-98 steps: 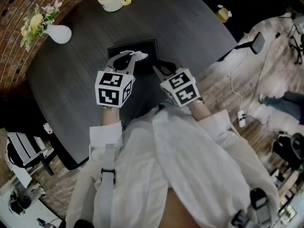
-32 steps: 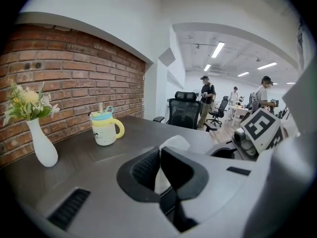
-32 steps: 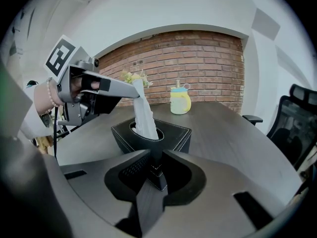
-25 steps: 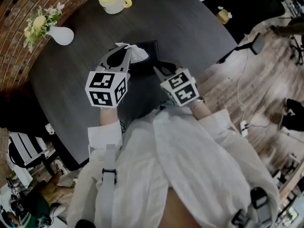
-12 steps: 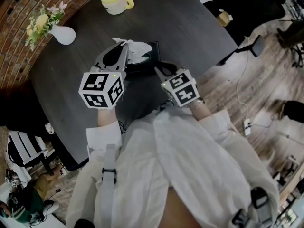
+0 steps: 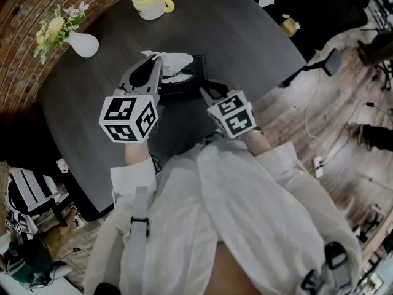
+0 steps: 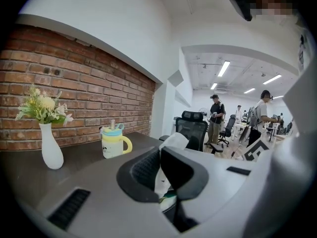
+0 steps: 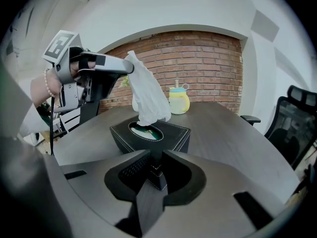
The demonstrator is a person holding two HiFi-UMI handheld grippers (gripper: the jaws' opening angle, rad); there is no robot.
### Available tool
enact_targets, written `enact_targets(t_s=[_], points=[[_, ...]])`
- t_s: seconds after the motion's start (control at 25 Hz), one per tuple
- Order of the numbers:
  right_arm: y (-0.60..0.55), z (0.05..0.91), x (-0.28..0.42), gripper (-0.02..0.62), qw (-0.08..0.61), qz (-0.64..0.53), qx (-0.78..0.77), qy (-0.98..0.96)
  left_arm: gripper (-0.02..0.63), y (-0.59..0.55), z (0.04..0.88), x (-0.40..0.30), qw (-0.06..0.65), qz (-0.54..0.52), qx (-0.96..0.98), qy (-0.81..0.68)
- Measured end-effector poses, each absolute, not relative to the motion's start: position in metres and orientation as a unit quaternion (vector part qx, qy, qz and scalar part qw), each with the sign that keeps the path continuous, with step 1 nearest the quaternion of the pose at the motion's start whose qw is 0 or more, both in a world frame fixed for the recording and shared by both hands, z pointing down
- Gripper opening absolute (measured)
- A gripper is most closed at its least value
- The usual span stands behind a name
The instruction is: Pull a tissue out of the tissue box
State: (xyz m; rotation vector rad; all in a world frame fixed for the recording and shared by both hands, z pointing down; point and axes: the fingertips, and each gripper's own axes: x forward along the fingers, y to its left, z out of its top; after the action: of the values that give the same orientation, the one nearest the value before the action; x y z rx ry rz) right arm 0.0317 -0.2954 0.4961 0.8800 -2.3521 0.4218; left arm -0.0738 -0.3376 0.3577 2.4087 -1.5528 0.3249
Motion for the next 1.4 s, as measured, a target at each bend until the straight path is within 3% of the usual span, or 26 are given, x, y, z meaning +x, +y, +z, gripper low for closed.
enact_targets(t_s=[0.4, 0.96, 1.4], points=[[-0.308, 0.492, 0.040, 0.055, 0.265, 0.180, 0.350, -0.880, 0.009, -0.335, 0.348, -0.078, 0.122, 0.091, 0.823, -0.548], [-0.323, 0.384, 0.018, 0.020, 0.136, 0.150, 0.303, -0.931, 0.009, -0.333, 0.319, -0.086, 0.100, 0.029, 0.814, -0.571], [-0.324, 0.336, 0.000, 0.005, 0.096, 0.124, 0.256, -0.954, 0.009, -0.323, 0.312, -0.096, 0.086, 0.007, 0.797, -0.597]])
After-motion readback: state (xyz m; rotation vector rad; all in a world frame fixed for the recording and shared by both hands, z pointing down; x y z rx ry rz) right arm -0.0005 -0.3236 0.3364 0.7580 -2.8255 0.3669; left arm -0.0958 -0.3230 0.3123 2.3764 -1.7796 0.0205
